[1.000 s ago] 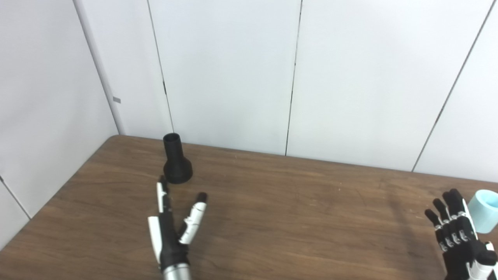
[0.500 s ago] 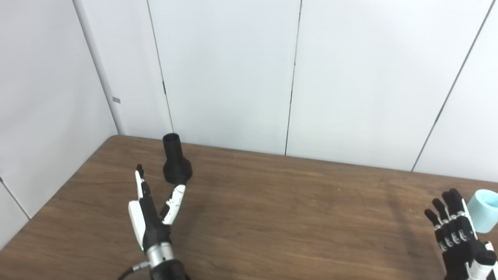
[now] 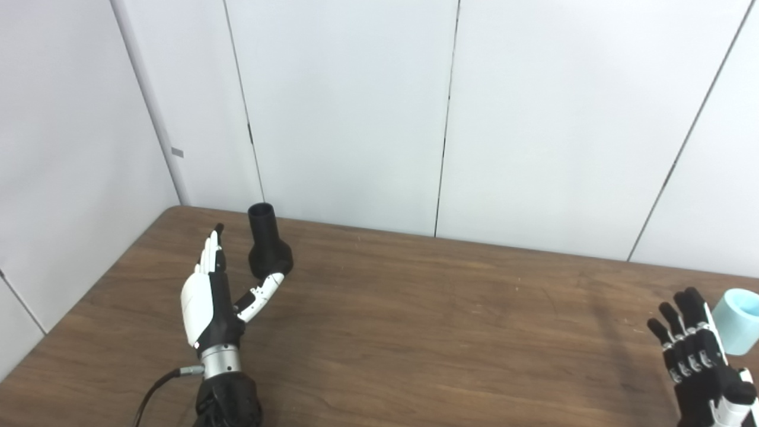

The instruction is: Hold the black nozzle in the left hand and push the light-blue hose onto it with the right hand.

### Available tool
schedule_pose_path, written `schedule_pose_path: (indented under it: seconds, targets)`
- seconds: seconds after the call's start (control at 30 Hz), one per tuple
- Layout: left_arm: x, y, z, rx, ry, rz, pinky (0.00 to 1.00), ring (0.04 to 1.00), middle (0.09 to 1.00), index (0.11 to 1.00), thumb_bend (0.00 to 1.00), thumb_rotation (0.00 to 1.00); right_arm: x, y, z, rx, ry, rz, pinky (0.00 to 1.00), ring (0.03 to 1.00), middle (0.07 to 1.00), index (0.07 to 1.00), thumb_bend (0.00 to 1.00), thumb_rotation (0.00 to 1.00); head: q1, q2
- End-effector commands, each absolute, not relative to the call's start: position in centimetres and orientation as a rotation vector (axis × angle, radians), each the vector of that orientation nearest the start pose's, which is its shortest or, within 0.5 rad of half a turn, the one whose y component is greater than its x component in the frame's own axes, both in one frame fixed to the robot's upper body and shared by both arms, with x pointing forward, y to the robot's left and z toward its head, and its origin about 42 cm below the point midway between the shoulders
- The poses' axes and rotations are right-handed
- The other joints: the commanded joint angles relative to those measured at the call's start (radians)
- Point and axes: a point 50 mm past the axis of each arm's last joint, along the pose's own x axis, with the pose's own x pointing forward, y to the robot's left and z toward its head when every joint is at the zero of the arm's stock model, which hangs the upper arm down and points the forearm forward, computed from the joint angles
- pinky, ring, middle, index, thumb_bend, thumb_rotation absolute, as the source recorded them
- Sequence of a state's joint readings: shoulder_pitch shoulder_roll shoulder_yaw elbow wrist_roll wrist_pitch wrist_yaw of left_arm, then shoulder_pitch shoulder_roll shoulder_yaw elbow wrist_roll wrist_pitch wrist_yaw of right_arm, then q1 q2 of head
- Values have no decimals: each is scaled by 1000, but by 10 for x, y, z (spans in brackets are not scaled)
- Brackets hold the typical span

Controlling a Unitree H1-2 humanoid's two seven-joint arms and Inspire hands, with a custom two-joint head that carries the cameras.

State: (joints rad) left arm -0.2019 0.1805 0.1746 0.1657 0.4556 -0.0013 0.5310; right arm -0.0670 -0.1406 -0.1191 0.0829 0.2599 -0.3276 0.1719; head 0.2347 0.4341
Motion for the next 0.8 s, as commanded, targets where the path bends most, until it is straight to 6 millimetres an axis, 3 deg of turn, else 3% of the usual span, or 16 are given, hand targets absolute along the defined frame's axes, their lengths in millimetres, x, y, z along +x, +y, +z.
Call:
schedule_pose_path:
  seconds: [0.0, 0.6, 0.77]
  targets:
    - [337, 329, 131, 582, -148, 680, 1000, 981, 979, 916, 702, 584, 266, -285, 68, 107, -168, 4, 932, 981, 1000, 1000, 760, 1000, -2, 2]
    - [362, 362, 147, 661, -90, 678, 1000, 1000, 999, 906, 702, 567, 265, -283, 71, 112, -164, 1, 925, 979, 1000, 1000, 769, 1000, -11, 10]
    - [371, 364, 142, 674, -65, 657, 1000, 994, 1000, 903, 707, 555, 265, -282, 71, 105, -164, 3, 925, 979, 1000, 1000, 766, 1000, -11, 11]
